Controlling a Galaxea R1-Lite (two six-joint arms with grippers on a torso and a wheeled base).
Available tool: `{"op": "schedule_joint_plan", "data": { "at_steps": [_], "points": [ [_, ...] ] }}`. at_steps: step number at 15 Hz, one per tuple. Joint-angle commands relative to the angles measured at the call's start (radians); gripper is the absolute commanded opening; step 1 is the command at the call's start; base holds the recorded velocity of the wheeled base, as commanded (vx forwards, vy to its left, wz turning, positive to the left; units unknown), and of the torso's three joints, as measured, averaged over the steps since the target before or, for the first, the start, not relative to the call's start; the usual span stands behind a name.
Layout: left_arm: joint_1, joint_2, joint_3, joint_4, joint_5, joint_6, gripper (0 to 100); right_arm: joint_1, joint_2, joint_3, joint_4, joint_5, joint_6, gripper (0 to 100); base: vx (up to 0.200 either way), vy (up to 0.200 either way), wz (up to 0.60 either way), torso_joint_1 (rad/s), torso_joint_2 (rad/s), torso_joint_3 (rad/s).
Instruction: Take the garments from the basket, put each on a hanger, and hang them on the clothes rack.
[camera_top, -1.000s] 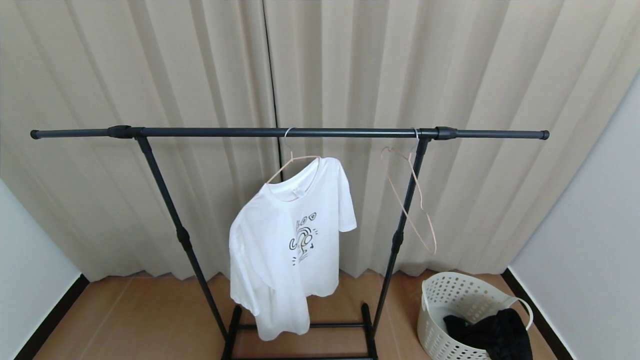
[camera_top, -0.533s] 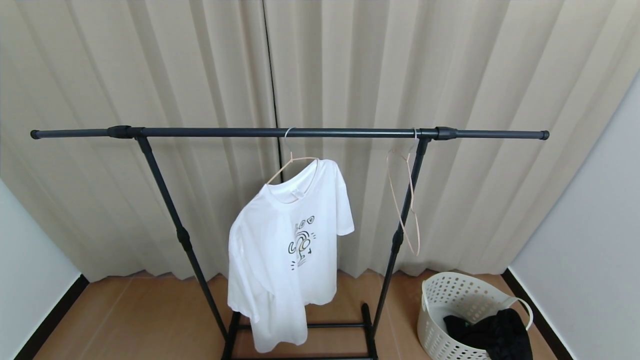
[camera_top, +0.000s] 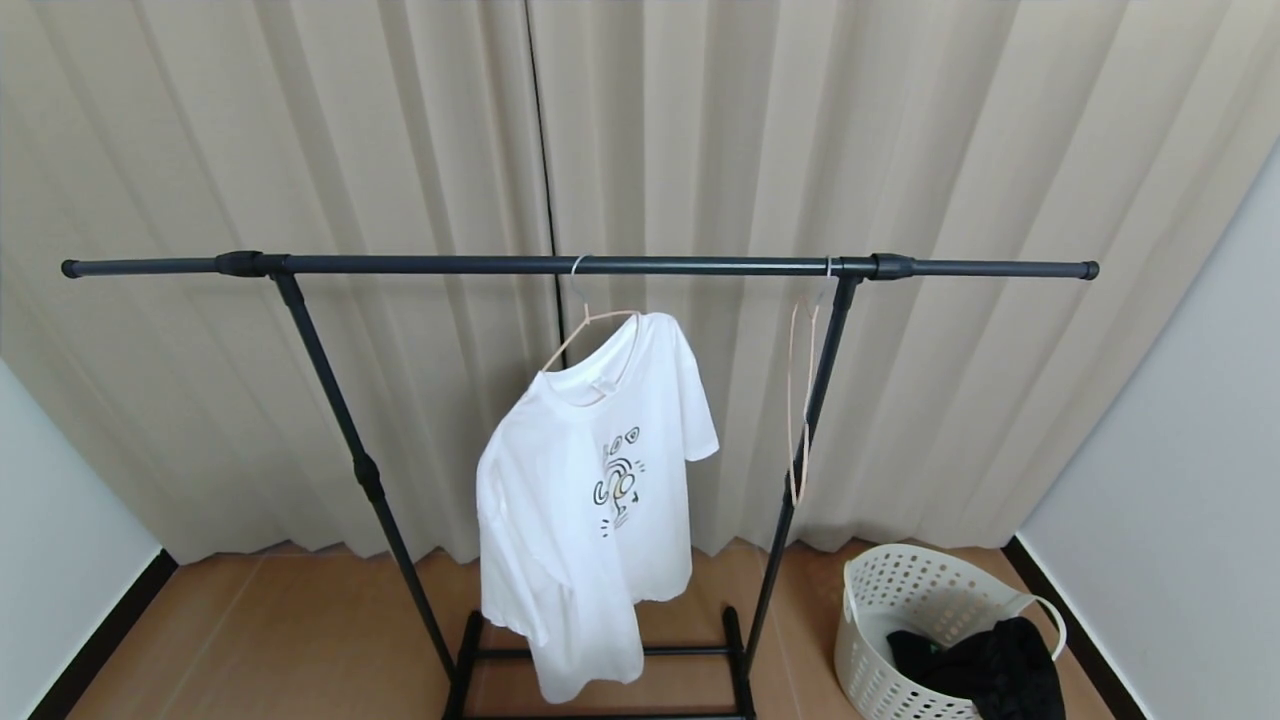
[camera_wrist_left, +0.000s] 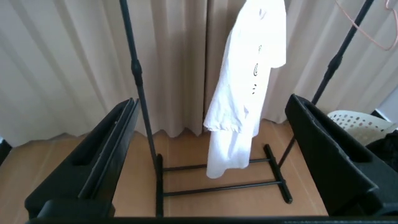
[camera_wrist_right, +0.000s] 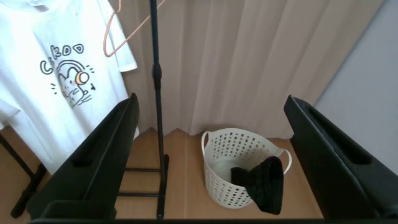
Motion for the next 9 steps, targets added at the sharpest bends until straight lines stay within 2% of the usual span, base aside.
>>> {"op": "schedule_joint_plan", "data": {
  "at_steps": [1,6,9],
  "points": [
    [0.0,0.0,-0.002,-0.002,0.0,-0.008,100,0.0,-0.001,-0.002,0.001,0.007,0.0,100,0.0,0.0,0.0,0.0,0.0,0.0],
    [0.0,0.0,-0.002,-0.002,0.0,-0.011,100,0.0,-0.001,-0.003,0.004,0.01,0.0,100,0.0,0.0,0.0,0.0,0.0,0.0],
    [0.0,0.0,-0.002,-0.002,0.0,-0.014,100,0.0,-0.001,-0.003,0.004,0.01,0.0,100,0.0,0.0,0.0,-0.131,0.3,0.162]
  ]
}}
